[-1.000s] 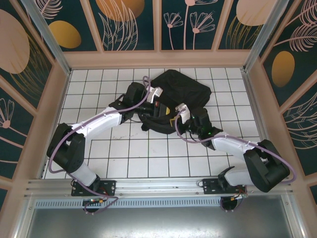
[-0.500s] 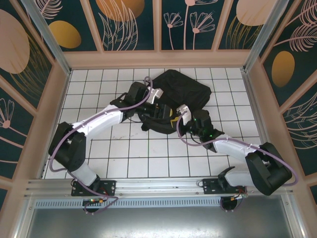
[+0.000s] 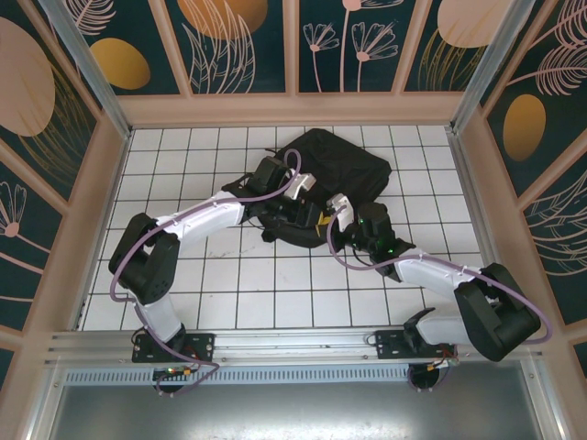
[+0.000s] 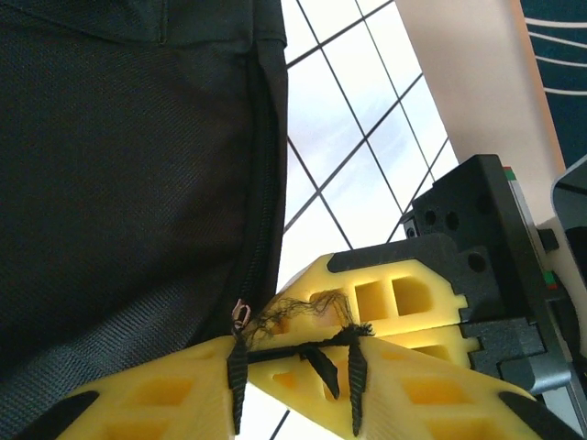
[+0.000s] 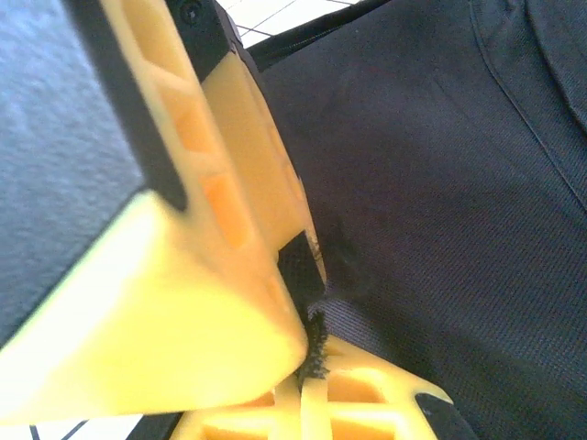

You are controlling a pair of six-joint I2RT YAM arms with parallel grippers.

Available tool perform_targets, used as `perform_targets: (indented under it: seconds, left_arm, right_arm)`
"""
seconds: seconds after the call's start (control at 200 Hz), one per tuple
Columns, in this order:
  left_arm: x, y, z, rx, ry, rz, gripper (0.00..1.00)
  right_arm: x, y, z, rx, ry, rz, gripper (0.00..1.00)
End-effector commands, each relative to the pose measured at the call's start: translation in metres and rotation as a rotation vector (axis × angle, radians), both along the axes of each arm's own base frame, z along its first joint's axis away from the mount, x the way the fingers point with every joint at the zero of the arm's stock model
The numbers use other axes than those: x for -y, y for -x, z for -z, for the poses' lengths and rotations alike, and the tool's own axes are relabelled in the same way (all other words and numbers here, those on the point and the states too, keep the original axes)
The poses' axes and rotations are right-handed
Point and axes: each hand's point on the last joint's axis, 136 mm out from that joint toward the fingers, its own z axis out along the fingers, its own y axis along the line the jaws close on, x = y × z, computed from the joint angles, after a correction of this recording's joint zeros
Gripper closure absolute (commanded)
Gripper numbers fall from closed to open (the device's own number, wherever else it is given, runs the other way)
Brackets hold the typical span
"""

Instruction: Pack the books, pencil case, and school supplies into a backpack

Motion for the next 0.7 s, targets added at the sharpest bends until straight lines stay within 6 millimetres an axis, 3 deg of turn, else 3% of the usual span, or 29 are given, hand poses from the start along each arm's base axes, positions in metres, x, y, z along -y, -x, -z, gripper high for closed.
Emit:
perform_targets:
  seconds: [0.0,0.3,0.535,0.606,0.696]
  left_arm:
    - [0.008,0.005,-0.002,-0.005,0.029,0.039,0.7]
    - [0.015,0.012,-0.015,0.011,0.067,0.074,1.0]
    - [0.015,0.016,-0.018,0.024,0.09,0.081,1.0]
    - [0.012,0.016,-0.017,0.036,0.08,0.071,1.0]
    - [0.009,0.014,-0.013,0.04,0.067,0.054,1.0]
  right_arm:
    - [-0.01,0.004,-0.015,0.043,-0.03,-0.055,1.0]
    - [-0.011,0.002,-0.011,0.026,-0.023,-0.052,1.0]
    - [-0.01,0.001,-0.011,0.017,-0.014,-0.04,1.0]
    - [-0.009,0.002,-0.016,0.033,-0.023,-0.036,0.75]
    - [-0.005,0.008,-0.038,0.084,-0.093,-0.026,0.55]
